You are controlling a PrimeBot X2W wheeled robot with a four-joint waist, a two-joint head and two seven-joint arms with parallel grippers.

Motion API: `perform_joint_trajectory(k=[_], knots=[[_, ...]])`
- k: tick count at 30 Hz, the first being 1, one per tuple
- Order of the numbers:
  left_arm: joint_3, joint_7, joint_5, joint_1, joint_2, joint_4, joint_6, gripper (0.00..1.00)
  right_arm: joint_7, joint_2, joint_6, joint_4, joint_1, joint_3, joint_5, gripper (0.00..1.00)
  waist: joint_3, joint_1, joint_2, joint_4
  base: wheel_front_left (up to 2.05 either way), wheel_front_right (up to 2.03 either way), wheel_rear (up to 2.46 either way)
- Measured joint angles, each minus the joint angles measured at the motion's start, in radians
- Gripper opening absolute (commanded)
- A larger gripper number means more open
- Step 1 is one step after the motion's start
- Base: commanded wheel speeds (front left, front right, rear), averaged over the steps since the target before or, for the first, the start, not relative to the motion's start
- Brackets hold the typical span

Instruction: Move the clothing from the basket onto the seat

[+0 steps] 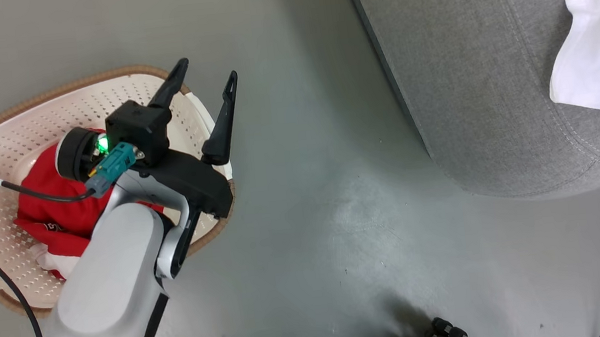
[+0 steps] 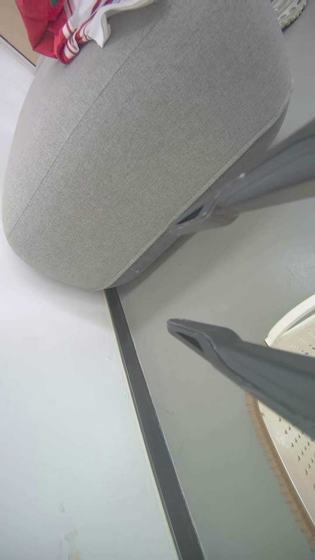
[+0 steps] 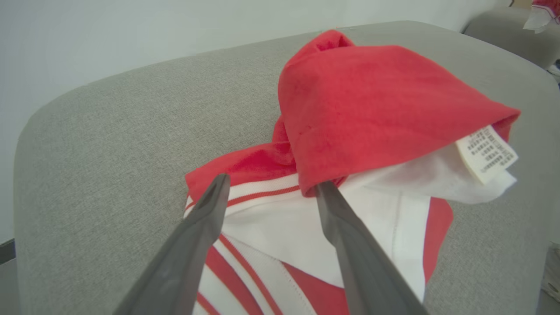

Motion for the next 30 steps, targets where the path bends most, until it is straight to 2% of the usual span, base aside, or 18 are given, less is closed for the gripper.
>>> perform_joint_trajectory(k=[4, 10, 14, 16, 25, 30], knots=[[0.003, -0.025, -0.012, 0.011, -0.016, 0.026, -0.001, 1.0, 0.0, 0.005, 0.008, -0.022, 0.022, 0.014, -0.026, 1.0, -0.039, 0.0, 0.0, 0.008, 0.0, 0.0, 0.0], [0.013, -0.058, -0.04, 0.034, -0.037, 0.07, -0.001, 1.0, 0.0, 0.063, 0.008, -0.075, 0.07, 0.048, -0.062, 1.0, -0.095, 0.0, -0.0001, 0.021, 0.0, 0.0, 0.0], [0.019, -0.081, -0.047, 0.048, -0.045, 0.089, -0.001, 1.0, 0.0, 0.065, 0.009, -0.095, 0.087, 0.055, -0.078, 1.0, -0.127, 0.0001, 0.0, 0.03, 0.0, 0.0, 0.0], [0.022, -0.093, -0.053, 0.053, -0.056, 0.102, -0.001, 1.0, 0.0, 0.063, 0.026, -0.105, 0.097, 0.06, -0.087, 1.0, -0.15, 0.0, -0.0001, 0.037, 0.0, 0.0, 0.0], [0.053, -0.139, -0.073, 0.107, -0.079, 0.155, 0.001, 1.0, 0.0, 0.067, 0.044, -0.152, 0.151, 0.08, -0.107, 1.0, -0.256, 0.0, -0.0001, 0.082, 0.0, 0.0, 0.0], [0.088, -0.158, -0.099, 0.139, -0.08, 0.18, 0.019, 1.0, 0.0, 0.083, 0.053, -0.179, 0.205, 0.096, -0.123, 1.0, -0.317, 0.0, -0.0001, 0.115, 0.0, 0.0, 0.0]])
